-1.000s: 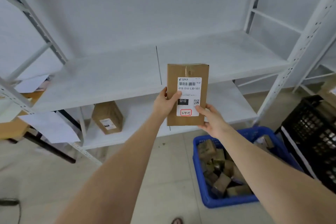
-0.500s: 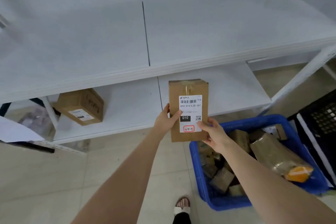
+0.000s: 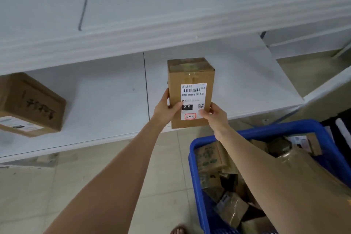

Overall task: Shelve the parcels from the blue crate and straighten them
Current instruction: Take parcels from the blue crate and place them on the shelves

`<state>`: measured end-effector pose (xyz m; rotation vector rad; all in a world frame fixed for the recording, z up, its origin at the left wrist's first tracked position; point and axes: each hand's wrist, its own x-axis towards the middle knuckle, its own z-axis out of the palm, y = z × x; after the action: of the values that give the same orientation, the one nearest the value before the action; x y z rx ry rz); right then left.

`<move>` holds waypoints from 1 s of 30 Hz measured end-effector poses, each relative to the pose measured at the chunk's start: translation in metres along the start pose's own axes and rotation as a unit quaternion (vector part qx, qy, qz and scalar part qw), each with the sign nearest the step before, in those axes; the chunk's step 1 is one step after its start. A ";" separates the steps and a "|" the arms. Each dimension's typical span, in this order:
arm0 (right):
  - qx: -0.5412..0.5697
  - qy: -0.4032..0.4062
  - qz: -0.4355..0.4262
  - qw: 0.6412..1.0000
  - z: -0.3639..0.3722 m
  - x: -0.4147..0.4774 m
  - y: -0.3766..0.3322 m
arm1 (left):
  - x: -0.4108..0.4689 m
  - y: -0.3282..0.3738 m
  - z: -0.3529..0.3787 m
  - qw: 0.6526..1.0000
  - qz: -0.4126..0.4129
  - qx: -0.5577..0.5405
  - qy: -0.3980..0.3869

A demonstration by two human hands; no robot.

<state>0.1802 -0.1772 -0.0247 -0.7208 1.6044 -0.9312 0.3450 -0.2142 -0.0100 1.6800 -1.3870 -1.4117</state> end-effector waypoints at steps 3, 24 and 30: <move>-0.006 0.003 -0.027 1.000 0.005 0.032 0.014 | 0.023 -0.019 0.006 1.000 0.017 0.006 0.007; -0.012 -0.007 -0.016 1.000 0.019 0.082 0.074 | 0.037 -0.080 0.024 0.995 -0.010 0.082 0.052; -0.236 0.070 -0.054 0.968 0.005 0.049 0.037 | 0.002 -0.047 0.016 0.974 -0.032 0.193 0.111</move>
<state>0.1750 -0.2005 -0.0811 -1.0978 1.9563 -0.6889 0.3469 -0.1973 -0.0563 2.0712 -1.5591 -0.9903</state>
